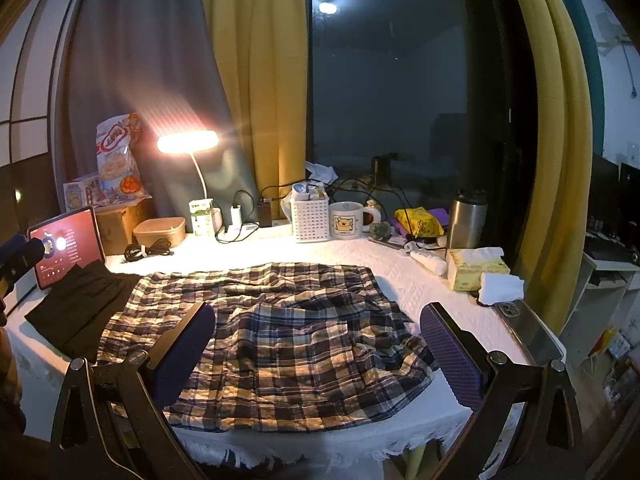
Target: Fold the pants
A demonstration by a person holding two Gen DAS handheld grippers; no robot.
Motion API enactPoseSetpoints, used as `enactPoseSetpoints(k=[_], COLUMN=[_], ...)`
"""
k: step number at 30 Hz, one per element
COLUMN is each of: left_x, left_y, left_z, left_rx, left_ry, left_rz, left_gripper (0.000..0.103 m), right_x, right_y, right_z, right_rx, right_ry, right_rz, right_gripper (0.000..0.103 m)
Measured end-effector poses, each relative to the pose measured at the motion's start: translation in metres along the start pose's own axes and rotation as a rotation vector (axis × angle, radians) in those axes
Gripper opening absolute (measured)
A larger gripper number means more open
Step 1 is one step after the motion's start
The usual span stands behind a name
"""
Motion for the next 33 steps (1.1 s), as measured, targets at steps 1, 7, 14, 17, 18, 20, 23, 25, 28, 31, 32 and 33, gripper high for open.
enactPoseSetpoints(k=[1, 7, 14, 17, 18, 20, 23, 25, 28, 31, 32, 33], left_x=[0.0, -0.0002, 0.0009, 0.0009, 0.0015, 0.0016, 0.0014, 0.0014, 0.0014, 0.0014, 0.0014, 0.0016], left_y=[0.0002, -0.0017, -0.0051, -0.0054, -0.0044, -0.0034, -0.0027, -0.0026, -0.0024, -0.0022, -0.0023, -0.0023], left_z=[0.0001, 0.0008, 0.0005, 0.0007, 0.0001, -0.0006, -0.0014, -0.0014, -0.0016, -0.0014, -0.0014, -0.0016], left_rx=[0.002, 0.005, 0.007, -0.001, -0.001, -0.002, -0.002, -0.002, -0.002, -0.001, -0.001, -0.002], left_ry=[0.001, 0.008, 0.008, 0.008, 0.008, 0.007, 0.005, 0.006, 0.006, 0.006, 0.007, 0.007], left_rz=[0.0, 0.003, 0.001, 0.0, -0.001, -0.003, -0.004, -0.005, -0.005, -0.005, -0.005, -0.005], left_gripper=[0.102, 0.102, 0.102, 0.102, 0.102, 0.102, 0.102, 0.102, 0.102, 0.102, 0.102, 0.102], right_x=[-0.0004, -0.0004, -0.0001, -0.0008, -0.0005, -0.0006, -0.0005, -0.0008, -0.0007, -0.0006, -0.0008, -0.0003], right_y=[0.0002, 0.0007, 0.0017, 0.0024, 0.0033, 0.0046, 0.0053, 0.0059, 0.006, 0.0059, 0.0062, 0.0059], right_z=[0.0004, -0.0002, -0.0004, -0.0003, -0.0007, -0.0013, -0.0015, -0.0013, -0.0015, -0.0014, -0.0013, -0.0017], right_rx=[0.001, -0.002, -0.002, -0.003, -0.004, -0.006, -0.007, -0.008, -0.007, -0.007, -0.007, -0.008], right_ry=[0.0, 0.0, -0.001, -0.001, -0.001, -0.001, -0.002, -0.002, -0.002, -0.002, -0.001, -0.002], right_rz=[0.0, -0.002, -0.004, -0.005, -0.007, -0.008, -0.01, -0.012, -0.011, -0.011, -0.011, -0.01], right_gripper=[0.103, 0.103, 0.103, 0.103, 0.103, 0.103, 0.103, 0.103, 0.103, 0.103, 0.103, 0.103])
Point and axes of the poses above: each gripper's, at about its wrist camera, not at the fingertips, and z roughly the way its jaws point, y to its left, x to its underside, the point moved 2 cm from there along z, roughly the way its jaws point, and after that the axes turned 14 degrees about z, right-handed, at the moved point
